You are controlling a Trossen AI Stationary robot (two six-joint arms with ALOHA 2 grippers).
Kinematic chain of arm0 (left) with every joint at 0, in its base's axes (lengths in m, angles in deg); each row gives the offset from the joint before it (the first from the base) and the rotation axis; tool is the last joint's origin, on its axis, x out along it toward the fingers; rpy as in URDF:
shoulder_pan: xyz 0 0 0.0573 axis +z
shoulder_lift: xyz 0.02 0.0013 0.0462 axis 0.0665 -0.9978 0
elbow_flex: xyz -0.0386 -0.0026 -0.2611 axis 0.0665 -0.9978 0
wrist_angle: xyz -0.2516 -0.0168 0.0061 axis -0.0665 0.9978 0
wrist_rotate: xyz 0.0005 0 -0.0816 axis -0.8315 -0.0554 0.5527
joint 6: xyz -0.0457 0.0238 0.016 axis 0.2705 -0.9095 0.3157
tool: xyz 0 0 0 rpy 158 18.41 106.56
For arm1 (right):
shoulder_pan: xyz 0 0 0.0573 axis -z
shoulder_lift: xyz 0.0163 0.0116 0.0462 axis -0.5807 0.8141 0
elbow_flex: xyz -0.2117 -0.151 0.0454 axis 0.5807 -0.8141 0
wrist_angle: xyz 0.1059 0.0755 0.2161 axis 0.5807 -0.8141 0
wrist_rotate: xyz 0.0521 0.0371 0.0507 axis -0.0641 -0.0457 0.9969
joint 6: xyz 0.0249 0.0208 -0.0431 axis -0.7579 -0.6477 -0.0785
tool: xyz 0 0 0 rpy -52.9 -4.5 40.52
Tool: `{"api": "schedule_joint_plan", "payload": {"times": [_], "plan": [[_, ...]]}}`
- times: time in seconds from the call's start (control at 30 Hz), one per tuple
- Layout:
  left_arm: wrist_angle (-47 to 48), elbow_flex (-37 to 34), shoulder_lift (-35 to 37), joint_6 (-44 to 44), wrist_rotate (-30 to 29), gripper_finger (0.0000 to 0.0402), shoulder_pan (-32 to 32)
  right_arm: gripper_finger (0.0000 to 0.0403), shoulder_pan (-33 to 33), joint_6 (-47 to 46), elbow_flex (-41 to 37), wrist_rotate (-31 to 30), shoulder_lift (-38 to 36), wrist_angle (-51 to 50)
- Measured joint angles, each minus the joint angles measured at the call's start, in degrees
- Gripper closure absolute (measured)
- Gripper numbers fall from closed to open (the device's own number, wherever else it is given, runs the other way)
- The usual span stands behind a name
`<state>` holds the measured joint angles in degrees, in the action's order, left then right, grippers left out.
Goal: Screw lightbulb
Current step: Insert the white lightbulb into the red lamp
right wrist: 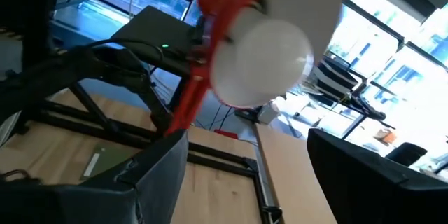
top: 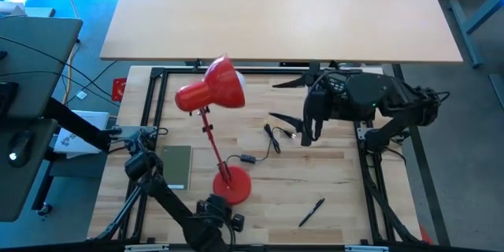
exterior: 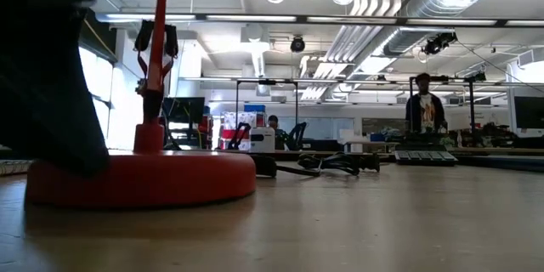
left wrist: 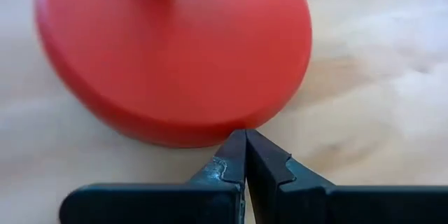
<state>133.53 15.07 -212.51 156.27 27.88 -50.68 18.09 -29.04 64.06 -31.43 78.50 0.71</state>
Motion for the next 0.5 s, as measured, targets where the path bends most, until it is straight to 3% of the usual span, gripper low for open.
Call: {"api": "schedule_joint_plan", "payload": {"times": [0.5], "plan": [[13.54,-0.15,-0.15,-1.72,3.43,0.0402,-1.19,0.0117,-2.13,-1.07,0.00,0.11,0.02,-3.80]]}}
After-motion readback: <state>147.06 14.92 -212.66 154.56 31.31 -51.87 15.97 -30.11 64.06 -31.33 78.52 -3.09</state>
